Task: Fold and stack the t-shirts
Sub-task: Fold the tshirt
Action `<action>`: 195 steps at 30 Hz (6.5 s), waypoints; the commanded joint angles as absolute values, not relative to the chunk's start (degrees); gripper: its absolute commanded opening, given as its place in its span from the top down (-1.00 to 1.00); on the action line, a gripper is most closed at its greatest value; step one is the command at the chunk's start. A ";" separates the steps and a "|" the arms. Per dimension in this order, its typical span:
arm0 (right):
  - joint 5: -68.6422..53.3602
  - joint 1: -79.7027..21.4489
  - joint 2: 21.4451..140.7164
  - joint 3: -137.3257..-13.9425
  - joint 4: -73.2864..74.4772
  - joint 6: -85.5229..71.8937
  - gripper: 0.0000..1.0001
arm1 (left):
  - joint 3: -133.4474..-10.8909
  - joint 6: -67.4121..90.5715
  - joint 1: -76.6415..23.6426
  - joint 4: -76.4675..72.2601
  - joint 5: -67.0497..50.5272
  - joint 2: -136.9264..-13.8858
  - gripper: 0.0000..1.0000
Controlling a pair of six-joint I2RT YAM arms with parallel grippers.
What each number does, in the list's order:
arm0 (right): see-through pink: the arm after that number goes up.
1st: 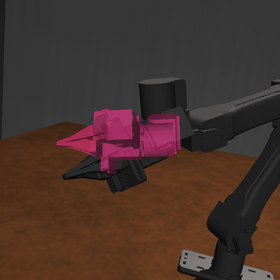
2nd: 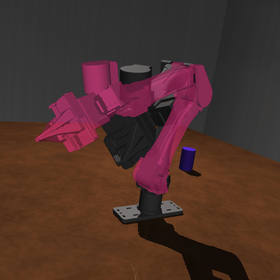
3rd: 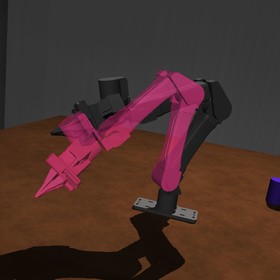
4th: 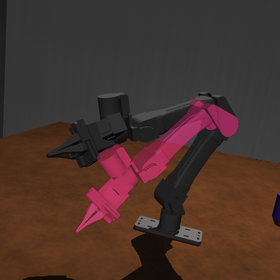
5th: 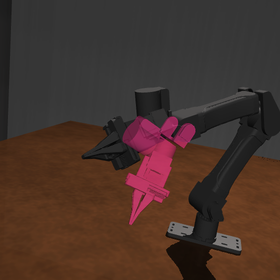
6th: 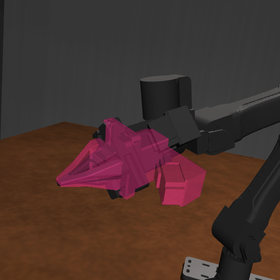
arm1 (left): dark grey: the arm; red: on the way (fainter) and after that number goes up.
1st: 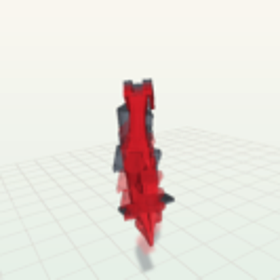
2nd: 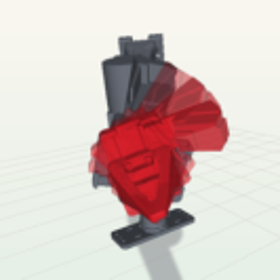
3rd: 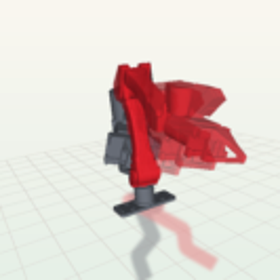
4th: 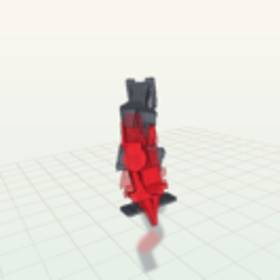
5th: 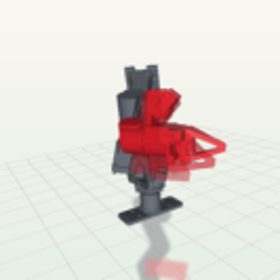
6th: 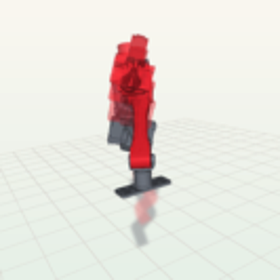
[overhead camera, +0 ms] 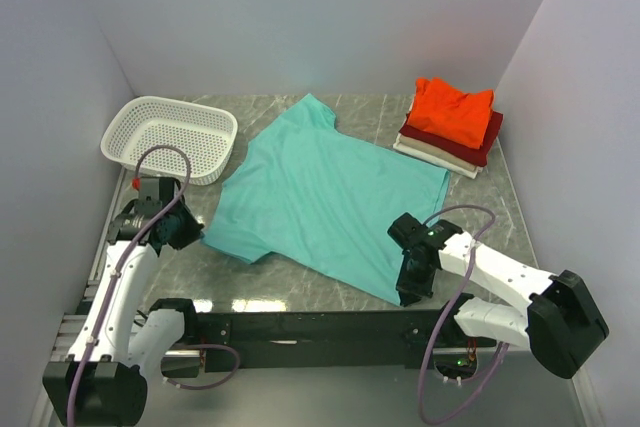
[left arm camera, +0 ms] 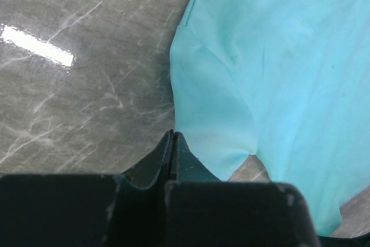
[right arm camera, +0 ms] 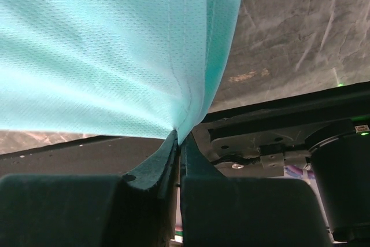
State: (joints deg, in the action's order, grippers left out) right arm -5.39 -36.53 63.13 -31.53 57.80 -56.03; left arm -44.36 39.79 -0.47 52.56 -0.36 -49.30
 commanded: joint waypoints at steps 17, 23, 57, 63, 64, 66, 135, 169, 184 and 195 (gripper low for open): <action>-0.62 -30.07 73.82 -44.55 57.92 -50.01 1.00 | -57.30 38.32 -6.24 38.24 -4.39 -71.35 0.99; -0.62 -24.97 77.07 -48.51 57.13 -47.20 1.00 | -63.10 37.18 -6.33 36.21 -5.10 -78.56 0.99; -1.14 -10.02 84.64 -55.64 54.05 -41.84 1.00 | -95.44 33.31 -8.88 32.61 -11.16 -108.71 0.99; -0.79 -8.88 85.95 -55.99 53.26 -41.31 1.00 | -97.82 32.96 -9.05 32.69 -10.90 -111.70 0.99; -0.70 -8.53 86.04 -56.07 53.26 -41.13 1.00 | -98.61 32.96 -9.14 32.78 -10.99 -112.14 0.99; -0.35 -8.35 86.57 -56.34 53.09 -40.96 1.00 | -99.22 32.87 -9.32 32.78 -10.99 -113.11 0.99; -4.39 -14.68 96.42 -49.13 46.58 -30.85 -0.08 | -61.96 35.33 -19.42 17.05 -4.04 -100.20 -0.76; -5.10 -14.85 95.36 -57.66 50.28 -24.79 -0.08 | -81.11 40.96 -27.25 21.00 -3.17 -111.17 -0.72; -5.10 -14.68 95.28 -57.48 50.01 -24.61 -0.08 | -90.86 37.27 -28.30 23.11 -2.02 -118.21 -0.70; -3.87 -14.76 94.13 -57.66 50.45 -25.14 -0.08 | -96.86 36.65 -29.36 24.35 -2.11 -119.45 -0.73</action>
